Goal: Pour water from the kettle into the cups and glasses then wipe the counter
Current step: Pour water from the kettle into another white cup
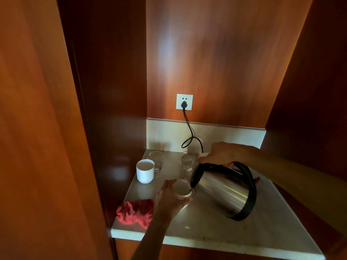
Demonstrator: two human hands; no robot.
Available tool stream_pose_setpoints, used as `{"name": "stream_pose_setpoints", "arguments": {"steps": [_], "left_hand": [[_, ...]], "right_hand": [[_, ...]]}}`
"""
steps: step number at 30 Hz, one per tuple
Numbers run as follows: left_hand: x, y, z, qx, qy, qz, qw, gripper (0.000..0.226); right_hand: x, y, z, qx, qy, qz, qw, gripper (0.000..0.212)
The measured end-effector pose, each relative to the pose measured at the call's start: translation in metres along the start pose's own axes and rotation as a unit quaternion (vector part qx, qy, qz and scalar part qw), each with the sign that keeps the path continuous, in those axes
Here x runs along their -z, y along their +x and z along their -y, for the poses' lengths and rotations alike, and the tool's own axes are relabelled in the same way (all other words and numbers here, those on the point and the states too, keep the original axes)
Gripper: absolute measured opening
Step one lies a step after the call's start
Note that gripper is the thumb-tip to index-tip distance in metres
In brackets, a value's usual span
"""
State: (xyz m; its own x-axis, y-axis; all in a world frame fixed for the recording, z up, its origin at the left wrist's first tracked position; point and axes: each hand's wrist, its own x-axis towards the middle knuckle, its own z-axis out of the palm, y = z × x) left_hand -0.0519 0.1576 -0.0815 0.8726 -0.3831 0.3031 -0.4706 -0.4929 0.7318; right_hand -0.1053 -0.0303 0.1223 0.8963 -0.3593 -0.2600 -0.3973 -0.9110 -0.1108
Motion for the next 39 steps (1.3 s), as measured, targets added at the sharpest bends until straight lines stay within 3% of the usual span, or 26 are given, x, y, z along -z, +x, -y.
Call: {"name": "stream_pose_setpoints", "arguments": {"steps": [16, 23, 27, 33, 39], "left_hand": [[0.003, -0.001, -0.003, -0.001, -0.011, 0.005, 1.000, 0.079], [0.003, 0.000, -0.003, 0.002, -0.018, 0.012, 1.000, 0.073], [0.000, 0.001, 0.000, 0.022, -0.015, 0.015, 1.000, 0.082], [0.007, 0.003, -0.010, 0.027, -0.029, 0.045, 0.998, 0.071], [0.004, 0.016, -0.014, 0.039, -0.022, 0.006, 0.999, 0.078]], "right_hand": [[0.002, -0.004, 0.004, -0.001, -0.001, 0.000, 1.000, 0.066], [-0.008, -0.008, -0.013, -0.017, 0.075, -0.018, 0.997, 0.066], [-0.021, -0.023, -0.025, -0.045, 0.141, -0.052, 0.988, 0.061], [-0.042, -0.043, -0.042, -0.040, 0.290, -0.078, 0.953, 0.046], [-0.051, -0.053, -0.069, -0.053, 0.435, -0.159, 0.885, 0.060]]}}
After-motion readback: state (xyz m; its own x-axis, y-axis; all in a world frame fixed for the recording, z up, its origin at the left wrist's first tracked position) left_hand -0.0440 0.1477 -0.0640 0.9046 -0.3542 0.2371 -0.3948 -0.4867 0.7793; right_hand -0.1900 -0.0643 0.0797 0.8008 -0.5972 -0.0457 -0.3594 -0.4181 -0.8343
